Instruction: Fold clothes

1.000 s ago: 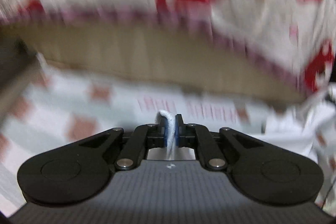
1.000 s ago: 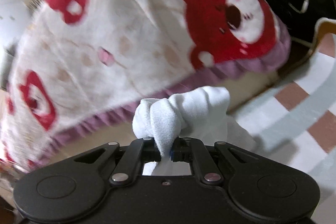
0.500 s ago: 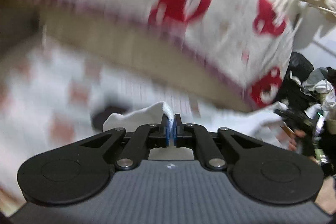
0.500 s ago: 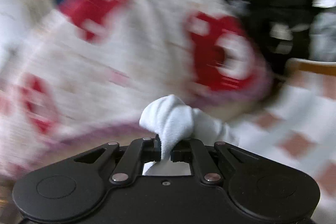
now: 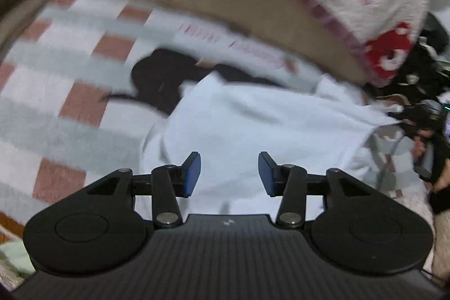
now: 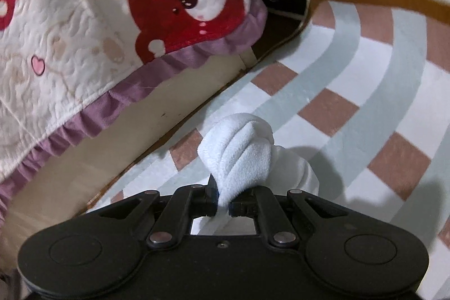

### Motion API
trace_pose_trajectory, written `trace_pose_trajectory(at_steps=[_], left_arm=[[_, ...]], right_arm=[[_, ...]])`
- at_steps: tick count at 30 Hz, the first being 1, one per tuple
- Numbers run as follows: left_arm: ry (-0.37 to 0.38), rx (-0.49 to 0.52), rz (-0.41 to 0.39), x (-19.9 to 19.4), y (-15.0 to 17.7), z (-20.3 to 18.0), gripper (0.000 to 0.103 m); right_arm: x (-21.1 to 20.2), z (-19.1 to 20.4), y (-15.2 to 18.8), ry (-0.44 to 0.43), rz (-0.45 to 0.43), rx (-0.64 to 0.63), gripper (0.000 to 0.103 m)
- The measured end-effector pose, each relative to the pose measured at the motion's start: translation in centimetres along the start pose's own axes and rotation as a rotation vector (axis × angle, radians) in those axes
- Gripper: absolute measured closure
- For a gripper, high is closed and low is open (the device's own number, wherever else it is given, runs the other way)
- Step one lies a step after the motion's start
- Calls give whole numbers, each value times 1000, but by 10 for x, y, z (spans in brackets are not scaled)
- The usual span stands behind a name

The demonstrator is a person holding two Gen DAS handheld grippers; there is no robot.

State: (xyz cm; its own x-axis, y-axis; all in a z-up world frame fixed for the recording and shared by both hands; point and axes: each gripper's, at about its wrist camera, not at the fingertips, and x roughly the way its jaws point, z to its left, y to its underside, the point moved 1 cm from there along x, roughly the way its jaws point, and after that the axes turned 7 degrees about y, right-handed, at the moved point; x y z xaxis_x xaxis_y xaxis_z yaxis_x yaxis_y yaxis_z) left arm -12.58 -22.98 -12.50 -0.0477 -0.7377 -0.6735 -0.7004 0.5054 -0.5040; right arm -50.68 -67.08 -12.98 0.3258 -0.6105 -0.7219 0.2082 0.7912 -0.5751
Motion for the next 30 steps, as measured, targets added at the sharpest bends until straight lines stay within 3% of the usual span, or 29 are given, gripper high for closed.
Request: trace_pose_trajectory(at_steps=[3,7,9,14,17,18,19,20,24,26,30], left_arm=[[14,-85,68,19,12,12,58],[-102,-55,159,40,38,10,53],[-70,-54,186,42,49,7,53],[89,-166,210,42,62,7,48],[65,-145,205,50,68,5,51],[51,-124,193,51,70,4,59],[37,-104,176,52,71,2,86],[16,-71,151,50,70,-1,97],[-94,106,-1,28,51,-19,100],[-113,124,-128,7,31,-22,100],[-144,125,-397,-47,-12,-28,100]], right_arm=[[5,0,1,8,8,-7,95],[8,-1,0,-14,12,-4,95],[6,1,0,-38,-1,-6,95],[2,10,2,-53,-22,-51,94],[5,8,3,-66,-9,-39,94],[6,7,3,-72,-6,-33,93],[8,6,4,-77,0,-31,93],[9,6,5,-82,5,-28,93],[16,3,11,-106,4,8,93],[20,3,15,-119,0,27,93],[7,15,20,-276,8,85,94]])
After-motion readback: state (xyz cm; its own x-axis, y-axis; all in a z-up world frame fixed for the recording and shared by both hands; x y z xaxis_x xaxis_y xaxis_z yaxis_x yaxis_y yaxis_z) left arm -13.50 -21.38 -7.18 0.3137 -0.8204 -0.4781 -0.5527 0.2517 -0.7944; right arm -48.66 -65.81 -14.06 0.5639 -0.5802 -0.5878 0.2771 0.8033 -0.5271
